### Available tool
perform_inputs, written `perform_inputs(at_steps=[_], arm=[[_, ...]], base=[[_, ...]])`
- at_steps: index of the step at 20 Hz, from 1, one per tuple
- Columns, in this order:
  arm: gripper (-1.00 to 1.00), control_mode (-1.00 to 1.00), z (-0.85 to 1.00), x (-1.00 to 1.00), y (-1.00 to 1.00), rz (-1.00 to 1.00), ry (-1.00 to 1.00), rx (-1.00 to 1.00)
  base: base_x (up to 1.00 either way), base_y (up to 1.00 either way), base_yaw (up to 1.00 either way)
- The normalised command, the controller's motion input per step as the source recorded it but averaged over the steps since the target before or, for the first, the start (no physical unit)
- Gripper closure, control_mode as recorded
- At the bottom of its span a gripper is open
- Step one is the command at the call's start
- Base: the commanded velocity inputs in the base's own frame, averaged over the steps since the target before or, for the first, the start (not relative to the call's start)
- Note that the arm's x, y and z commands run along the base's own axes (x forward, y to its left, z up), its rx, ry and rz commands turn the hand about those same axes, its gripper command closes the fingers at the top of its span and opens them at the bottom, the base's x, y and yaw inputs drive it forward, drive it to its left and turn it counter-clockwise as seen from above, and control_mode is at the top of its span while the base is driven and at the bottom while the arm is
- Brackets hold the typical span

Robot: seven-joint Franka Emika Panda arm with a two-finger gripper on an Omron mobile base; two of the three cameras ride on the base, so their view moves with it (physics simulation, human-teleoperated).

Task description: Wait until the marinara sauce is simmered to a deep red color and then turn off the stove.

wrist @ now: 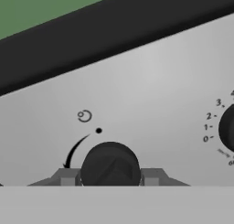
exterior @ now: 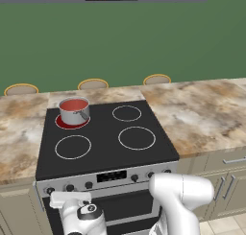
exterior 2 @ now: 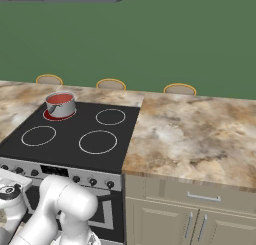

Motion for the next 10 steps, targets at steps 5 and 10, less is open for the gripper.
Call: perform_inputs(at_steps=[5,10], arm=[[1.00,-1.00,0.03,0.00,-0.03,-0.04,0.04,0.14],[1.00,-1.00,0.02,0.00,-0.03,-0.04,0.05,0.14]], base=[[0.00,0.00,0.00],[0.00,0.00,0.00]])
